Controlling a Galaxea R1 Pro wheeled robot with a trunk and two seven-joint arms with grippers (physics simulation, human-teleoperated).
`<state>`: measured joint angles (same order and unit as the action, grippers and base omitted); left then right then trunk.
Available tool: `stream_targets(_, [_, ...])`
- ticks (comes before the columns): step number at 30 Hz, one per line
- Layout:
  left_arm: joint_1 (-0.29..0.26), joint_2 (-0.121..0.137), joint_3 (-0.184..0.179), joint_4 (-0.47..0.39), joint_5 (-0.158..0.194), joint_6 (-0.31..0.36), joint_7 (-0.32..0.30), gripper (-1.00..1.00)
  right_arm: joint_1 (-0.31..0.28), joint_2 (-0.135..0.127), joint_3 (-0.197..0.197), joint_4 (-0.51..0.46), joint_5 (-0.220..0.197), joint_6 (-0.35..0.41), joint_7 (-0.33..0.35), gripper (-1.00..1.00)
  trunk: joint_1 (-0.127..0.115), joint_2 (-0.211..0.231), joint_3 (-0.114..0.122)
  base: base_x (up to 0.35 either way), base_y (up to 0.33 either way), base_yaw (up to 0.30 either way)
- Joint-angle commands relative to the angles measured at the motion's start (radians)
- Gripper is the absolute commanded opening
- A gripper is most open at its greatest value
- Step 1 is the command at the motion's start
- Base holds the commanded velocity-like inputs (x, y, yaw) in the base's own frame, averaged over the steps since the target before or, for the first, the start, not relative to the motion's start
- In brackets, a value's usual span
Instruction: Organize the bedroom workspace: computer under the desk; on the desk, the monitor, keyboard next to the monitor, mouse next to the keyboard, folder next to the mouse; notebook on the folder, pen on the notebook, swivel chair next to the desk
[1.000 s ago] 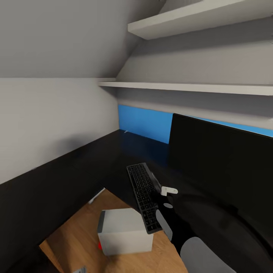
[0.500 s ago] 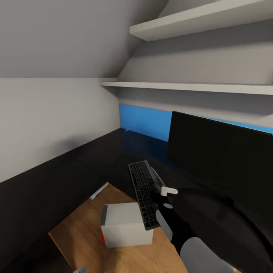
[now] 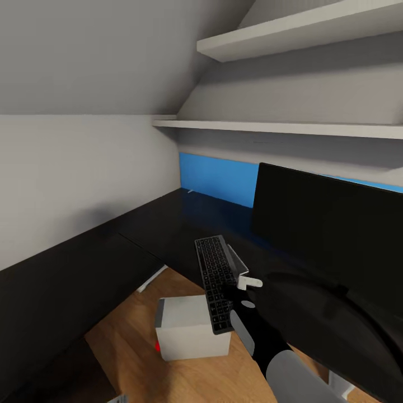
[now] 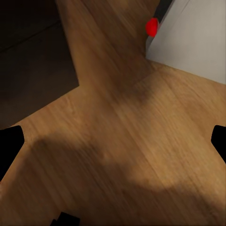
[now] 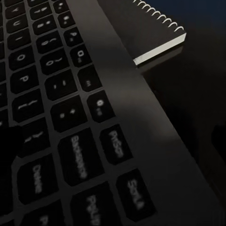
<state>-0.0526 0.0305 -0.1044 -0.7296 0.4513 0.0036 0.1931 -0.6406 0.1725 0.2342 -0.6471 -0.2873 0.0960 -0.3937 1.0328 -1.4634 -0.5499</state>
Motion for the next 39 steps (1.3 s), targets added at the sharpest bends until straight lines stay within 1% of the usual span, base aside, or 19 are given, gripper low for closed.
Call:
stream_targets(1, [0.000,0.002,-0.008,-0.002,0.009,0.001,0.009,1.00,-0.001,-0.001,0.005,-0.002,-0.006,0.005,-0.008,1.00,0.000,-0.001,-0.001,-0.021,0.026,0.000])
stream_targets(11, [0.000,0.002,-0.009,0.001,0.009,0.001,0.010,1.00,-0.001,-0.001,0.007,-0.002,-0.005,0.005,-0.008,1.00,0.000,-0.001,-0.001,-0.009,0.005,0.000])
stream_targets(20, [0.000,0.002,-0.011,0.001,0.009,0.001,0.010,1.00,-0.001,-0.001,0.007,-0.002,-0.005,0.005,-0.008,1.00,0.000,-0.001,-0.001,-0.150,0.005,0.000])
stream_targets(39, [0.000,0.002,-0.009,0.001,0.008,0.001,0.012,1.00,-0.001,-0.001,0.010,-0.003,-0.004,0.000,-0.008,1.00,0.000,-0.001,-0.001,-0.006,0.000,0.000])
